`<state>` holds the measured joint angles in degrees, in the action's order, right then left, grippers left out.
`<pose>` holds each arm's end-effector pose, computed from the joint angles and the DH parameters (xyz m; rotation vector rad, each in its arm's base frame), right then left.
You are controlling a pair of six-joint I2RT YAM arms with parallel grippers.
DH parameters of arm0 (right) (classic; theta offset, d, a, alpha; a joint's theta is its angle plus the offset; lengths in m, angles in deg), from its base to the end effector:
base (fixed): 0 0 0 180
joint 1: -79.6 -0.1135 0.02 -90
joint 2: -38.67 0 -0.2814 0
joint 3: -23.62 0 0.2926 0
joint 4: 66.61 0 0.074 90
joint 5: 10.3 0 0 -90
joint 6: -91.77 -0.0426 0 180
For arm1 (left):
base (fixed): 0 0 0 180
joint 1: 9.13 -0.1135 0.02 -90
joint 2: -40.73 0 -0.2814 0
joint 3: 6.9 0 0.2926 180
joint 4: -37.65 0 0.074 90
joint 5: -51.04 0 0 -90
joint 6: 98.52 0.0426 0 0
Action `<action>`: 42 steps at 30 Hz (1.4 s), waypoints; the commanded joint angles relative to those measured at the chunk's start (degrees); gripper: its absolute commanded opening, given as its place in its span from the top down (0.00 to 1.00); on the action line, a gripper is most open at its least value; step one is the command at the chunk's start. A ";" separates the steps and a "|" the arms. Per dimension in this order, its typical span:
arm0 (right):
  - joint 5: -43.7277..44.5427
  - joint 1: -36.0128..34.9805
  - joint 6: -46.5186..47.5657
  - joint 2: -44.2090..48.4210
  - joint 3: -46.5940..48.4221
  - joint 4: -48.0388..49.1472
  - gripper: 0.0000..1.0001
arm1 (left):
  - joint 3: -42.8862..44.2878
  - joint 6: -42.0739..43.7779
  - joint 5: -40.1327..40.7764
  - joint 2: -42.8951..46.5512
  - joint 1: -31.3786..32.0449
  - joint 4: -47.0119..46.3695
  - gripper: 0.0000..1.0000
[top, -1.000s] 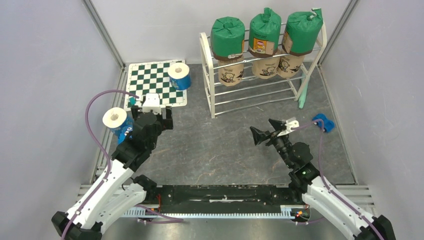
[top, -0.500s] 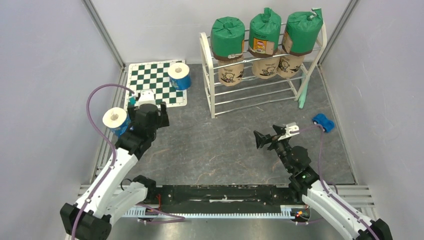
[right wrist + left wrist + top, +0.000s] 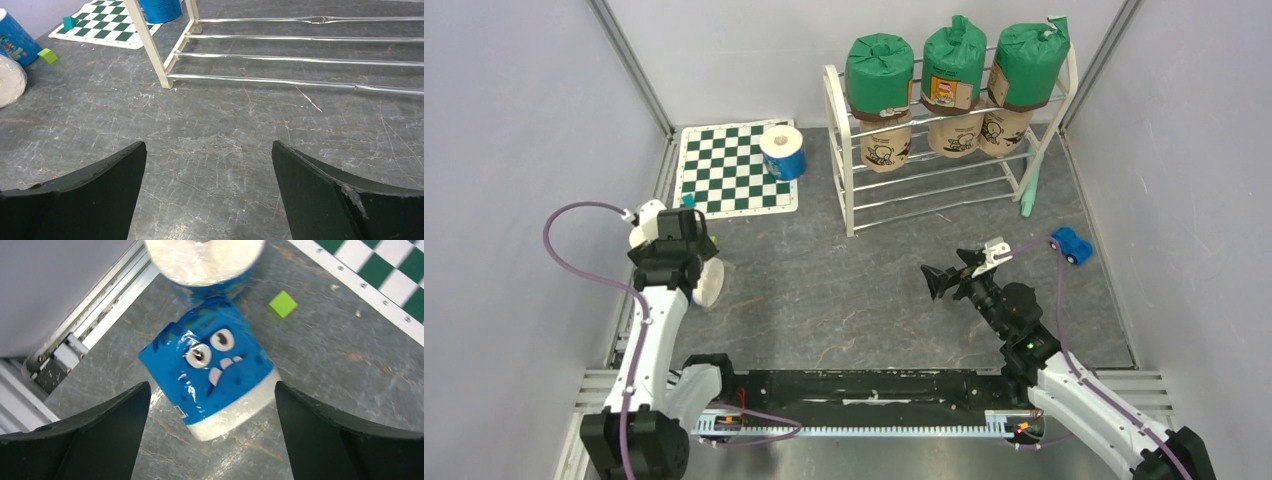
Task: Place and organize the paper towels onto the shelf
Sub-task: Move the paper towel to the center of the board.
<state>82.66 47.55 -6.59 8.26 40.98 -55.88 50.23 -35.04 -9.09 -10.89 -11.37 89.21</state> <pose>0.1527 0.0930 0.1852 -0.2957 1.6075 0.5023 0.2125 0.0295 0.2823 -0.7979 2.1314 0.3980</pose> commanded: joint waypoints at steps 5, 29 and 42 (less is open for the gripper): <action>-0.92 -0.22 0.02 2.90 1.51 0.55 0.02 | 1.00 -12.37 -2.83 -7.82 -7.39 -4.56 0.00; -1.06 -0.18 0.28 6.10 1.13 -0.49 0.02 | -3.38 -13.36 -34.26 -11.58 -10.56 -8.09 0.14; -7.70 -0.20 -0.88 -0.77 5.50 -0.87 0.02 | -6.31 -16.68 -30.78 -8.86 18.38 -11.86 0.09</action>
<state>79.25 47.55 -6.64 9.72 42.40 -58.02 46.60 -48.81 -38.03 -21.97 2.93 79.39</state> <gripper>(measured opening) 0.979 0.901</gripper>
